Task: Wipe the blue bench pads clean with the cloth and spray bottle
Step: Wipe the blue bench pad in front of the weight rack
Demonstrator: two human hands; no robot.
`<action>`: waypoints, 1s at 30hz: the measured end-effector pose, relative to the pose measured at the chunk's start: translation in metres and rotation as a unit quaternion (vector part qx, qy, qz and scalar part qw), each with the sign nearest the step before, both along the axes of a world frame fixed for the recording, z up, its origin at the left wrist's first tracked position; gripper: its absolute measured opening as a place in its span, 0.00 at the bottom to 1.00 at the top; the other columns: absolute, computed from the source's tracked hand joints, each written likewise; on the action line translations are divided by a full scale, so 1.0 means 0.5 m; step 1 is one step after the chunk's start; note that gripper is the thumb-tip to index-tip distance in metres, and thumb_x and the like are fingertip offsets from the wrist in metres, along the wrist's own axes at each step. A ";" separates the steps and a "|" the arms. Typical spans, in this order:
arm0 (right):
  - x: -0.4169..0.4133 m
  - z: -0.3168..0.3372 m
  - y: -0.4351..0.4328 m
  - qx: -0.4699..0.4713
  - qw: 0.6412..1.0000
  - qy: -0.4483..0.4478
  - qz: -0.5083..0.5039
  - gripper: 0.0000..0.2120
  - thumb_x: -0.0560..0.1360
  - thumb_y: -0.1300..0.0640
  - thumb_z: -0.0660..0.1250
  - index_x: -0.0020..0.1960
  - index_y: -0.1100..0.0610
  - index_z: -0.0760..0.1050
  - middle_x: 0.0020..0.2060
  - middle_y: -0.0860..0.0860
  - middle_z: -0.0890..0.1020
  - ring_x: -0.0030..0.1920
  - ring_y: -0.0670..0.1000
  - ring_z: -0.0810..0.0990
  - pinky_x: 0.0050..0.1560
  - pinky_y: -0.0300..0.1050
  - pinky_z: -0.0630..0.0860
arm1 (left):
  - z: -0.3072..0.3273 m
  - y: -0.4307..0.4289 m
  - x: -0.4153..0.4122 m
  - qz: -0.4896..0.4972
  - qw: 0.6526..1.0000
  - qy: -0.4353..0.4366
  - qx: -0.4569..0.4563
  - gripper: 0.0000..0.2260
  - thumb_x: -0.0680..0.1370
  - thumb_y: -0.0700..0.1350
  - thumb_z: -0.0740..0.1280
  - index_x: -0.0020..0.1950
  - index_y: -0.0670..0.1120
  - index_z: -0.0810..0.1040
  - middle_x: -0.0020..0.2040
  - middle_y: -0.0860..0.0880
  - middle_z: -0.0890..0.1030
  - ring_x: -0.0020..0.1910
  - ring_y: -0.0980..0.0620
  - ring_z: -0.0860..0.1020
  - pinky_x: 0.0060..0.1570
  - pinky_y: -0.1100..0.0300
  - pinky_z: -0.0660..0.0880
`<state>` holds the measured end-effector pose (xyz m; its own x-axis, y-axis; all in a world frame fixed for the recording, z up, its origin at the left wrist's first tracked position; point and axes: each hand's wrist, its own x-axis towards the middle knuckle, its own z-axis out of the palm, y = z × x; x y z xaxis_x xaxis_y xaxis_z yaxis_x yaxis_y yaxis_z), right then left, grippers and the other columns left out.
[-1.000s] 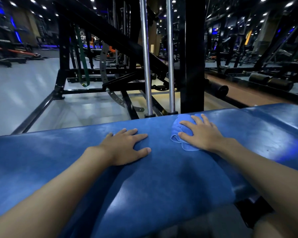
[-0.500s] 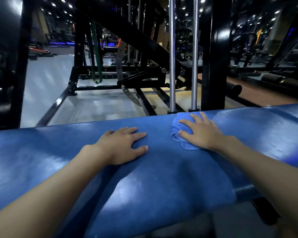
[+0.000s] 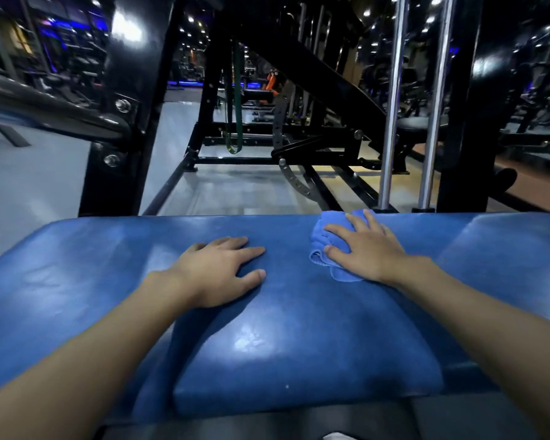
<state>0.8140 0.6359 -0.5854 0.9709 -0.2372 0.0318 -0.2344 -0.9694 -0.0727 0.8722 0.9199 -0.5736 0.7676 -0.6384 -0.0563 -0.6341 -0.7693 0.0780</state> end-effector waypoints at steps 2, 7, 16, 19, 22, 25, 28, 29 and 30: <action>0.010 0.002 0.030 -0.003 1.000 -0.001 0.013 0.26 0.77 0.34 0.51 0.75 0.34 0.57 0.80 0.50 0.49 0.79 0.57 0.39 0.77 0.60 0.45 | 0.000 0.039 -0.005 0.009 1.000 0.000 -0.005 0.27 0.80 0.67 0.51 0.79 0.65 0.55 0.81 0.56 0.56 0.79 0.55 0.54 0.76 0.49 0.52; 0.039 0.003 0.116 -0.005 0.999 0.000 0.047 0.26 0.78 0.34 0.51 0.75 0.34 0.57 0.80 0.50 0.49 0.79 0.57 0.39 0.76 0.60 0.46 | 0.003 0.137 -0.017 0.045 0.999 -0.008 -0.009 0.26 0.80 0.67 0.52 0.78 0.64 0.57 0.80 0.57 0.57 0.79 0.55 0.55 0.76 0.50 0.54; 0.101 0.010 0.285 -0.007 0.994 0.014 0.109 0.28 0.78 0.34 0.51 0.77 0.35 0.55 0.81 0.50 0.47 0.79 0.57 0.37 0.77 0.59 0.44 | -0.001 0.311 -0.031 0.108 0.994 -0.016 0.004 0.26 0.80 0.67 0.50 0.78 0.65 0.55 0.81 0.56 0.56 0.79 0.55 0.55 0.76 0.54 0.53; 0.122 0.011 0.343 -0.001 0.991 0.011 0.134 0.27 0.78 0.35 0.51 0.77 0.36 0.56 0.81 0.50 0.48 0.79 0.57 0.37 0.77 0.59 0.43 | 0.003 0.361 -0.034 0.130 0.991 -0.018 0.016 0.25 0.81 0.66 0.50 0.78 0.66 0.55 0.80 0.57 0.56 0.79 0.56 0.54 0.76 0.54 0.53; 0.145 0.010 0.399 0.002 0.987 0.009 0.158 0.27 0.78 0.35 0.51 0.76 0.36 0.57 0.80 0.51 0.48 0.79 0.58 0.37 0.77 0.60 0.43 | 0.003 0.419 -0.036 0.148 0.989 -0.013 0.015 0.29 0.77 0.71 0.44 0.78 0.67 0.55 0.80 0.58 0.56 0.79 0.57 0.54 0.76 0.54 0.54; 0.169 0.010 0.459 -0.004 0.983 0.007 0.181 0.26 0.79 0.36 0.51 0.76 0.36 0.57 0.80 0.52 0.48 0.79 0.59 0.38 0.77 0.61 0.43 | 0.001 0.477 -0.040 0.175 0.984 -0.018 0.014 0.36 0.69 0.74 0.38 0.77 0.69 0.54 0.80 0.60 0.55 0.79 0.58 0.54 0.75 0.55 0.54; 0.196 0.008 0.523 -0.005 0.978 -0.003 0.208 0.25 0.79 0.36 0.51 0.75 0.37 0.58 0.80 0.51 0.49 0.79 0.59 0.39 0.76 0.61 0.44 | 0.002 0.515 -0.057 0.194 0.981 -0.024 -0.003 0.32 0.73 0.73 0.43 0.77 0.69 0.55 0.79 0.62 0.55 0.78 0.60 0.55 0.74 0.56 0.54; 0.204 0.008 0.545 -0.003 0.976 -0.008 0.216 0.25 0.79 0.35 0.51 0.75 0.37 0.58 0.80 0.51 0.49 0.79 0.59 0.39 0.76 0.61 0.44 | 0.001 0.526 -0.062 0.195 0.980 -0.027 -0.010 0.32 0.73 0.74 0.43 0.76 0.69 0.55 0.79 0.62 0.55 0.78 0.60 0.55 0.73 0.56 0.55; 0.213 0.007 0.567 -0.002 0.974 -0.011 0.224 0.25 0.79 0.35 0.51 0.75 0.37 0.58 0.80 0.51 0.49 0.79 0.59 0.39 0.76 0.61 0.44 | 0.000 0.537 -0.068 0.195 0.980 -0.032 -0.014 0.34 0.70 0.74 0.41 0.76 0.69 0.55 0.79 0.62 0.56 0.77 0.60 0.55 0.72 0.56 0.56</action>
